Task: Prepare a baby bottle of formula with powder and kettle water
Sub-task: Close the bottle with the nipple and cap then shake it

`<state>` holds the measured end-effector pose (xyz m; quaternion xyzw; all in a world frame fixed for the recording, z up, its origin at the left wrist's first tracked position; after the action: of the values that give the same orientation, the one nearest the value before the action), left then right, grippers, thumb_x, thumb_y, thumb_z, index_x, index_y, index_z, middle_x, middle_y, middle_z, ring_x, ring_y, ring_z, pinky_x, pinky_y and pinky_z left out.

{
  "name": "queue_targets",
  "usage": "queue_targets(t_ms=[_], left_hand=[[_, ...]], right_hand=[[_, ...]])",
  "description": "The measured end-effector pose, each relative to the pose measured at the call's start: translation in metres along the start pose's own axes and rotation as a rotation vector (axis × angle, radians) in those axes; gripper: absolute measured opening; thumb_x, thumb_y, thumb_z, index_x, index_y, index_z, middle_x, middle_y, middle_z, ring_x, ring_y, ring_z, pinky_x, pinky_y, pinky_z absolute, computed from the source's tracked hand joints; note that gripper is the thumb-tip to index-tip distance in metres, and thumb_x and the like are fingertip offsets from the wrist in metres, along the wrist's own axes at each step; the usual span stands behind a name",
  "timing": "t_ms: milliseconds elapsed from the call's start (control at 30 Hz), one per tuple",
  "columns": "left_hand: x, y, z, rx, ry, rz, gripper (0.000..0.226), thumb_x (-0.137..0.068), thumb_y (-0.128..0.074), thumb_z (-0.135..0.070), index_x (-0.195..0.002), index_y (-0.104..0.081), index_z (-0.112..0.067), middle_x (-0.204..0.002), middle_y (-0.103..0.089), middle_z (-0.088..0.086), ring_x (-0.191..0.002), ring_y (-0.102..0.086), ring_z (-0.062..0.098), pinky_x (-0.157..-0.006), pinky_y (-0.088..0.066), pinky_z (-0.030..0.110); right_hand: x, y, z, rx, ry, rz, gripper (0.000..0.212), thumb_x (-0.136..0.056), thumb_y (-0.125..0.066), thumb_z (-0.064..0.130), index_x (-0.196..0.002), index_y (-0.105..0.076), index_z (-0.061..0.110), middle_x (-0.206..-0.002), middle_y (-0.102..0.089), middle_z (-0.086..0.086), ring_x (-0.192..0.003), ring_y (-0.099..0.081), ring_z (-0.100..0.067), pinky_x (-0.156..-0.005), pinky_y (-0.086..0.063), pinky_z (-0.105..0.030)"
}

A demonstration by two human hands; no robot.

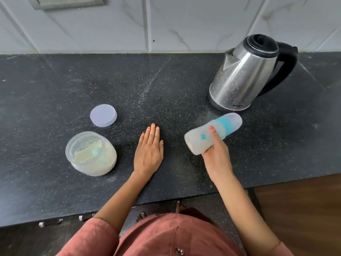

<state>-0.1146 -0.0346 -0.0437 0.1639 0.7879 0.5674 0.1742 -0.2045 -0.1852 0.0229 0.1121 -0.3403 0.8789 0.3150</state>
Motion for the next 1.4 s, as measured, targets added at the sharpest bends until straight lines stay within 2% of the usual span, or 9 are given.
queue_targets(t_ms=[167, 233, 333, 500, 700, 900, 1067, 1267, 1400], left_hand=[[0.000, -0.001, 0.001, -0.010, -0.003, 0.004, 0.051, -0.101, -0.024, -0.026, -0.147, -0.013, -0.007, -0.156, -0.011, 0.009, -0.145, -0.009, 0.022, -0.115, 0.002, 0.029], [-0.002, -0.001, -0.001, -0.006, -0.006, 0.006, 0.051, -0.101, -0.024, -0.026, -0.147, -0.013, -0.007, -0.156, -0.011, 0.009, -0.145, -0.008, 0.022, -0.115, 0.002, 0.030], [-0.001, -0.001, -0.001, 0.000, -0.002, 0.003, 0.051, -0.101, -0.024, -0.026, -0.147, -0.013, -0.007, -0.156, -0.010, 0.010, -0.145, -0.008, 0.021, -0.115, 0.002, 0.029], [0.001, -0.002, -0.001, 0.001, 0.000, 0.005, 0.051, -0.101, -0.024, -0.026, -0.147, -0.012, -0.008, -0.156, -0.010, 0.009, -0.145, -0.007, 0.021, -0.115, 0.002, 0.029], [0.000, -0.001, -0.001, 0.007, 0.001, 0.001, 0.051, -0.101, -0.023, -0.027, -0.147, -0.012, -0.008, -0.157, -0.009, 0.009, -0.145, -0.007, 0.021, -0.115, 0.002, 0.029], [-0.001, 0.001, -0.001, 0.013, -0.001, -0.006, 0.051, -0.101, -0.026, -0.025, -0.147, -0.015, -0.007, -0.156, -0.012, 0.009, -0.145, -0.010, 0.022, -0.115, 0.001, 0.029], [0.000, -0.001, -0.001, 0.017, 0.002, -0.006, 0.050, -0.101, -0.025, -0.026, -0.147, -0.014, -0.007, -0.156, -0.012, 0.009, -0.145, -0.009, 0.021, -0.116, 0.001, 0.030], [-0.001, -0.001, 0.000, 0.010, 0.000, -0.009, 0.051, -0.101, -0.024, -0.027, -0.147, -0.013, -0.008, -0.156, -0.011, 0.009, -0.145, -0.008, 0.020, -0.114, 0.004, 0.028], [-0.002, -0.001, -0.002, 0.016, -0.005, -0.010, 0.051, -0.101, -0.024, -0.026, -0.147, -0.014, -0.008, -0.156, -0.011, 0.009, -0.145, -0.008, 0.020, -0.115, 0.002, 0.029]], right_hand=[[0.032, -0.007, -0.027, 0.558, -0.130, 0.297, 0.041, -0.054, -0.080, 0.015, -0.092, -0.066, 0.009, -0.111, -0.063, -0.028, -0.093, -0.062, -0.027, -0.088, -0.049, -0.039], [0.024, -0.008, -0.017, 0.353, -0.098, 0.211, 0.040, -0.059, -0.076, 0.015, -0.097, -0.064, 0.009, -0.114, -0.061, -0.027, -0.099, -0.060, -0.028, -0.091, -0.047, -0.040], [0.007, -0.006, -0.005, 0.018, -0.024, 0.051, 0.027, -0.076, -0.060, 0.019, -0.102, -0.059, 0.016, -0.109, -0.064, -0.007, -0.097, -0.063, -0.016, -0.084, -0.053, -0.031], [0.029, -0.009, -0.019, 0.556, -0.095, 0.260, 0.041, -0.055, -0.072, 0.021, -0.094, -0.065, 0.013, -0.112, -0.064, -0.023, -0.093, -0.064, -0.021, -0.084, -0.052, -0.036], [-0.002, -0.012, 0.012, -0.091, 0.002, 0.056, 0.022, -0.080, -0.057, 0.021, -0.102, -0.058, 0.019, -0.108, -0.062, -0.004, -0.103, -0.058, -0.017, -0.091, -0.048, -0.034], [0.021, -0.012, -0.012, 0.453, -0.070, 0.257, 0.034, -0.056, -0.072, 0.021, -0.090, -0.067, 0.017, -0.101, -0.068, -0.011, -0.095, -0.064, -0.021, -0.082, -0.054, -0.029], [-0.003, -0.005, 0.009, -0.029, 0.024, 0.035, 0.022, -0.079, -0.060, 0.020, -0.101, -0.059, 0.018, -0.106, -0.064, -0.003, -0.099, -0.061, -0.015, -0.087, -0.052, -0.032], [0.019, -0.006, -0.011, 0.525, -0.075, 0.282, 0.039, -0.052, -0.075, 0.025, -0.090, -0.067, 0.018, -0.096, -0.071, -0.005, -0.095, -0.064, -0.021, -0.086, -0.052, -0.035], [0.000, -0.002, 0.009, 0.047, 0.013, 0.063, 0.034, -0.069, -0.065, 0.022, -0.102, -0.060, 0.016, -0.105, -0.066, -0.003, -0.096, -0.063, -0.015, -0.079, -0.056, -0.028]])
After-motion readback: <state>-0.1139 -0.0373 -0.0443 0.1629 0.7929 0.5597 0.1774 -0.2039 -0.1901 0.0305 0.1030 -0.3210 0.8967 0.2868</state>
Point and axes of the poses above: each hand's wrist, its own x-axis away from the middle knuckle, its own y-axis out of the back of the hand, z = x × y, the point moved 6 cm from there along -x, towards the middle knuckle
